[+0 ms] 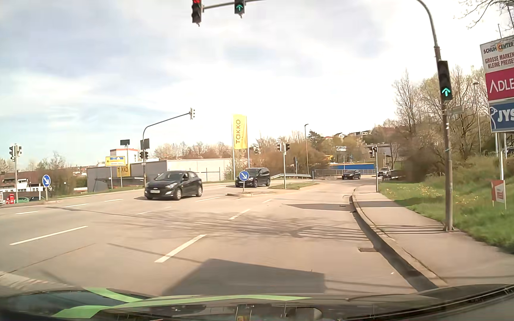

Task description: Follow the waypoints while adhering to traffic rules and regulations

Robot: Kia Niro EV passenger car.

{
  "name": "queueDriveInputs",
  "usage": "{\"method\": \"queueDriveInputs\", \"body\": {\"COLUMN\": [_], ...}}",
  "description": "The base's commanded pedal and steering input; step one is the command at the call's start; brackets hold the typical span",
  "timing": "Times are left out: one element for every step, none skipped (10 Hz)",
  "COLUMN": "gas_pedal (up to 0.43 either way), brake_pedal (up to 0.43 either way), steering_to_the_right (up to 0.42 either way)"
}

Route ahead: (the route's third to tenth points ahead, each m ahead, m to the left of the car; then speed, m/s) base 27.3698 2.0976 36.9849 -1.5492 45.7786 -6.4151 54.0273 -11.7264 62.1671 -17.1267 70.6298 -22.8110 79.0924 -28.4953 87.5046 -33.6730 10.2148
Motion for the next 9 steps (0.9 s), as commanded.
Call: {"method": "queueDriveInputs", "body": {"gas_pedal": [0.0,0.0,0.0,0.008,0.02,0.02,0.039,0.039,0.039], "brake_pedal": [0.0,0.0,0.0,0.0,0.0,0.0,0.0,0.0,0.0], "steering_to_the_right": [0.041,0.04,0.037,0.034,0.034,0.034,0.034,0.036,0.039]}}
